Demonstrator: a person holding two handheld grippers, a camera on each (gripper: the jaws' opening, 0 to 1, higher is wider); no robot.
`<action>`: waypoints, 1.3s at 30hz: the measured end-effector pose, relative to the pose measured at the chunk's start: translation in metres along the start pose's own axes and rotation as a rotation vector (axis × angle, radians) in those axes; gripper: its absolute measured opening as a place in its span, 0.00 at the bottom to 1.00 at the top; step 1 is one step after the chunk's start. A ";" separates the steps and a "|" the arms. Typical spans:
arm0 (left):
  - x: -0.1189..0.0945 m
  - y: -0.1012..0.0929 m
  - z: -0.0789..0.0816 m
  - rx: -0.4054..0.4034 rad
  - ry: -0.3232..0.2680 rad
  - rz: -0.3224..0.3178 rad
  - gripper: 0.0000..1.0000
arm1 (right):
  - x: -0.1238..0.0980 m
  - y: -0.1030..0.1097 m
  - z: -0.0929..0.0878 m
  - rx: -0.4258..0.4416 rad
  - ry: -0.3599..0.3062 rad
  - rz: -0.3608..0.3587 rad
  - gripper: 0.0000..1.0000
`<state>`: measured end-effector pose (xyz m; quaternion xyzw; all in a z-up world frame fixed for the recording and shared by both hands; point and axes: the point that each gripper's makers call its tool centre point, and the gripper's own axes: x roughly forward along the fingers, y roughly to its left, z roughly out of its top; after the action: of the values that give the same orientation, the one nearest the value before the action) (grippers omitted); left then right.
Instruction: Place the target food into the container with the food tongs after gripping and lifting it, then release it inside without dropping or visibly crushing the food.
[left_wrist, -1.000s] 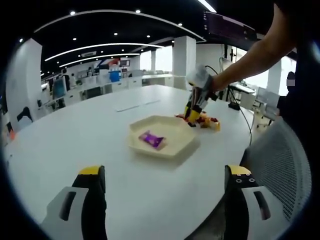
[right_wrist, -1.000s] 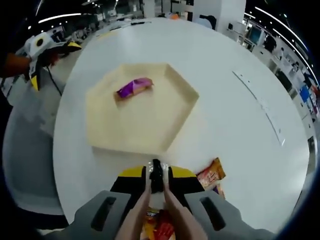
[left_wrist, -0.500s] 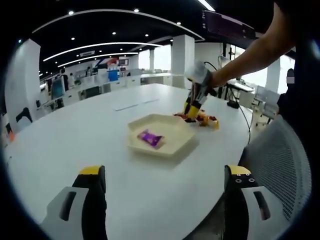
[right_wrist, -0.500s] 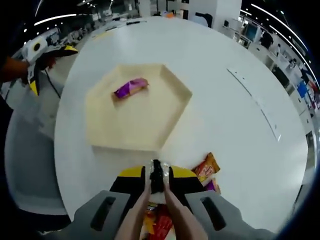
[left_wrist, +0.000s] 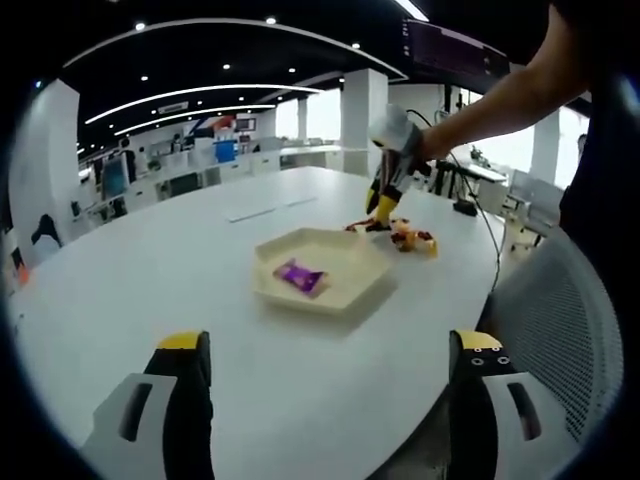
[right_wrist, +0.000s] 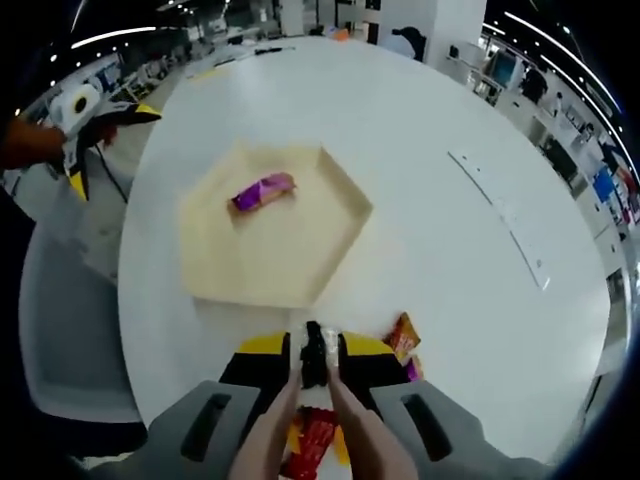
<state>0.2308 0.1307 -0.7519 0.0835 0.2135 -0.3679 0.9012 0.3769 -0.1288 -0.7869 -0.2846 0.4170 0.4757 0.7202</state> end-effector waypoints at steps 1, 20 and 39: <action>0.000 0.000 0.000 -0.001 -0.001 0.000 0.98 | -0.001 0.000 0.001 -0.002 0.000 0.000 0.18; -0.001 0.003 0.005 0.000 -0.021 0.022 0.99 | -0.039 -0.015 0.034 -0.029 -0.029 -0.032 0.18; -0.002 0.004 0.007 -0.001 -0.032 0.030 0.99 | -0.062 -0.021 0.059 -0.054 -0.066 -0.052 0.17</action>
<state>0.2351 0.1328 -0.7448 0.0806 0.1978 -0.3555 0.9100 0.4030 -0.1168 -0.7042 -0.2990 0.3725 0.4770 0.7378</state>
